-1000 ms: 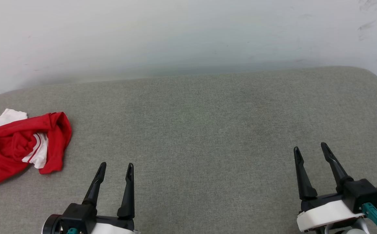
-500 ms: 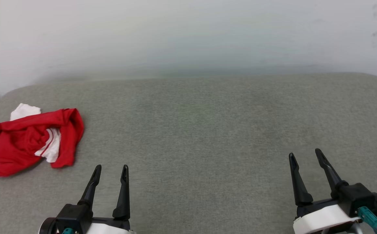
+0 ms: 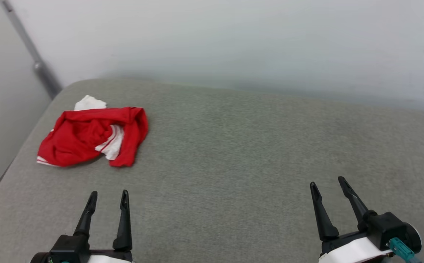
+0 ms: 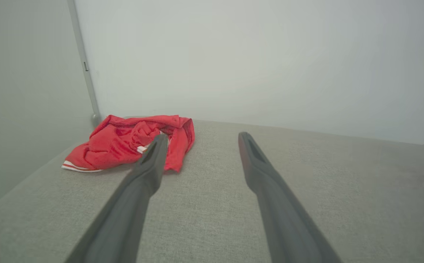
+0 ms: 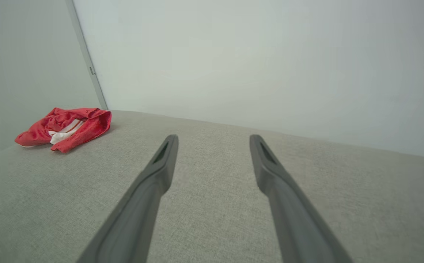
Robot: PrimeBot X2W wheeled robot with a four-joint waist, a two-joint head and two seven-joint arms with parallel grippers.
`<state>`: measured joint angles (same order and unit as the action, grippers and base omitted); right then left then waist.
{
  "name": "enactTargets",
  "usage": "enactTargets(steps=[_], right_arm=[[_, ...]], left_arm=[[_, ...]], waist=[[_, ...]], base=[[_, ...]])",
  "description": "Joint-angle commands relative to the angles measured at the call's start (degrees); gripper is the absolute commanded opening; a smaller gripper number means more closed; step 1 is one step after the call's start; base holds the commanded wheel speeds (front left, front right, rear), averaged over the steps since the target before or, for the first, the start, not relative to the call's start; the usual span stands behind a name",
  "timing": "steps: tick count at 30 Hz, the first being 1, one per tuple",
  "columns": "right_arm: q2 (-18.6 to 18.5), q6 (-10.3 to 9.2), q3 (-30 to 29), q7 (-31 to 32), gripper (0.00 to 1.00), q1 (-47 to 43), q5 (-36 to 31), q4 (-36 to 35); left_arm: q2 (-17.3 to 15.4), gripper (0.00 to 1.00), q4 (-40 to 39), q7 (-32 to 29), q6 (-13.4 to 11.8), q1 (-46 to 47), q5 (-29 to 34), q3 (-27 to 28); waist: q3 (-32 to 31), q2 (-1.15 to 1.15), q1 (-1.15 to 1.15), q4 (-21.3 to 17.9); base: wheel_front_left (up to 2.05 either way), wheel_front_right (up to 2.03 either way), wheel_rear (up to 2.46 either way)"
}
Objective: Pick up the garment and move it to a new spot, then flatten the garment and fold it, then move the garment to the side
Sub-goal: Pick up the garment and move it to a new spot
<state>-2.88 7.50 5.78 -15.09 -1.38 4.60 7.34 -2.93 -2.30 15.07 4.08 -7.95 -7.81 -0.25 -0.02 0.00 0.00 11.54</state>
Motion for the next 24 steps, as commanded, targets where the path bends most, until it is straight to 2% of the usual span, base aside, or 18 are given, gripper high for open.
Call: enactTargets(steps=[1, 14, 24], right_arm=[[0.0, -0.02, 0.1, -0.1, 1.0, -0.6, 0.3, 0.1], [0.0, -0.02, 3.7, -0.1, 1.0, -1.8, 2.0, 0.5], [0.0, -0.02, 4.2, -0.1, 1.0, -2.1, 2.8, 0.7]], left_arm=[[0.1, 1.0, -0.6, 0.2, 0.3, -0.5, 0.7, 0.2], [0.1, 1.0, -2.7, 0.2, 0.5, -3.6, 1.9, 1.2], [0.1, 1.0, -2.3, 0.2, 0.9, -4.1, 1.3, 1.6]], waist=[[-0.6, 0.0, 0.0, 2.5], [-2.6, 0.0, 0.0, 10.4], [-3.1, 0.0, 0.0, 12.7]], base=[[0.0, 0.0, 0.0], [0.0, 0.0, 0.0], [0.0, 0.0, 0.0]])
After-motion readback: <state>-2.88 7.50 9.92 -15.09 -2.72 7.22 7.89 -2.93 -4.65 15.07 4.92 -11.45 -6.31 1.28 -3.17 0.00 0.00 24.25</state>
